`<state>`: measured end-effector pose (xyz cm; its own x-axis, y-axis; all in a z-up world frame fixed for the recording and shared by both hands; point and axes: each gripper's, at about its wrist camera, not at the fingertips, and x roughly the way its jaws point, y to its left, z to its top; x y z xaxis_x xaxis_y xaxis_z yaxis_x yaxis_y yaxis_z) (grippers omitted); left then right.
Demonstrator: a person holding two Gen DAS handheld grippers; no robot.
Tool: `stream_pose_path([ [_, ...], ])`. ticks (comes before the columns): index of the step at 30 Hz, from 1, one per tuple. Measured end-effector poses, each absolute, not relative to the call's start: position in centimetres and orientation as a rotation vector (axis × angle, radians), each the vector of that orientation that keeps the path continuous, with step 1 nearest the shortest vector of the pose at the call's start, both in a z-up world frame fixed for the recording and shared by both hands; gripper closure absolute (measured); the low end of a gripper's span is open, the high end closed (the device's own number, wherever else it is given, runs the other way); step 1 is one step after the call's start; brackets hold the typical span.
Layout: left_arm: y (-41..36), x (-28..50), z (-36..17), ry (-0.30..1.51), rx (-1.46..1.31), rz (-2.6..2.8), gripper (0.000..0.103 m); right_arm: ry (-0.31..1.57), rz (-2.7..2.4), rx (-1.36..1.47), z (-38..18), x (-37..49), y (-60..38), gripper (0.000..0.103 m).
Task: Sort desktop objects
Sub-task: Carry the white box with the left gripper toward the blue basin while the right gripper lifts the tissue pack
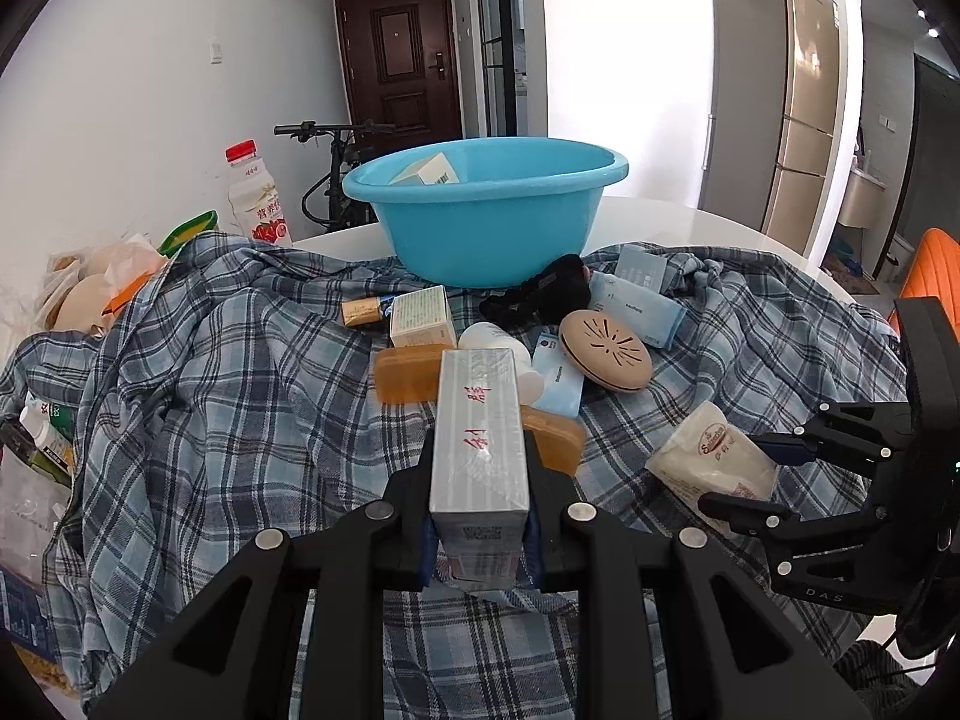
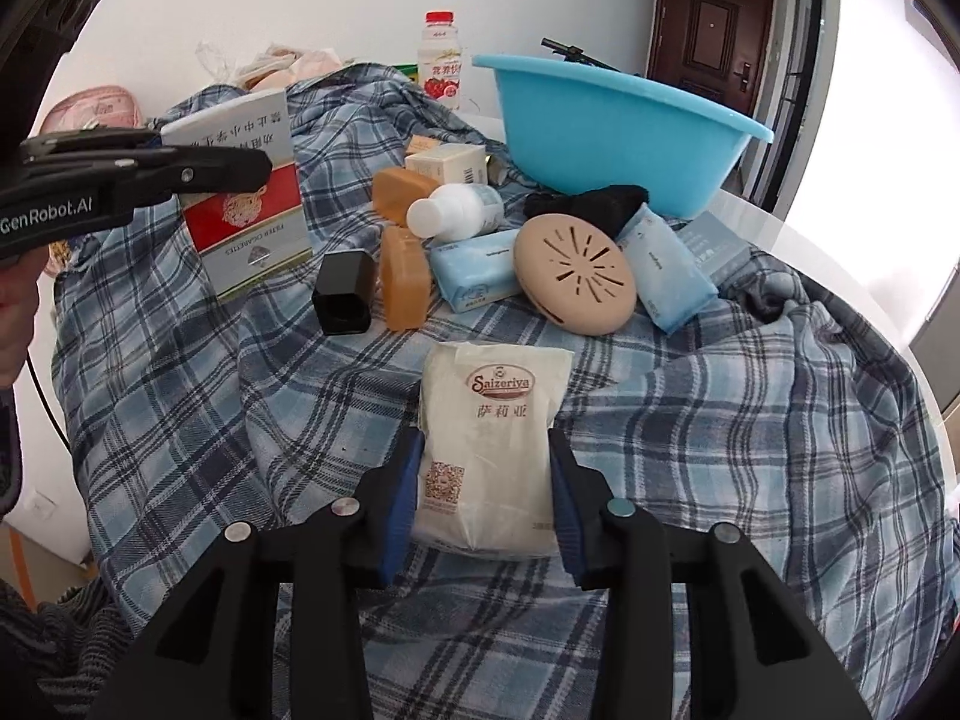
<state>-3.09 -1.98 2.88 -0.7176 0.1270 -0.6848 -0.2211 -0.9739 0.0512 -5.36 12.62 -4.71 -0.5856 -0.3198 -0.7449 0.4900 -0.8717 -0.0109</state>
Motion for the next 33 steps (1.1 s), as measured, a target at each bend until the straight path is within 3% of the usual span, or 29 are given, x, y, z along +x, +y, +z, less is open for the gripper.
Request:
stream_pose_path([
  [5,-1.9,-3.5,2.9,0.169,-1.104,2.737,0.08,0.175,-2.467,1.072,-3.8,-5.5,14.1,0.065],
  [33,0.9,-4.0,6.7,0.151,-1.007,2.746,0.08,0.029,-2.607,0.856,3.2,-5.9,17.1,0.067],
])
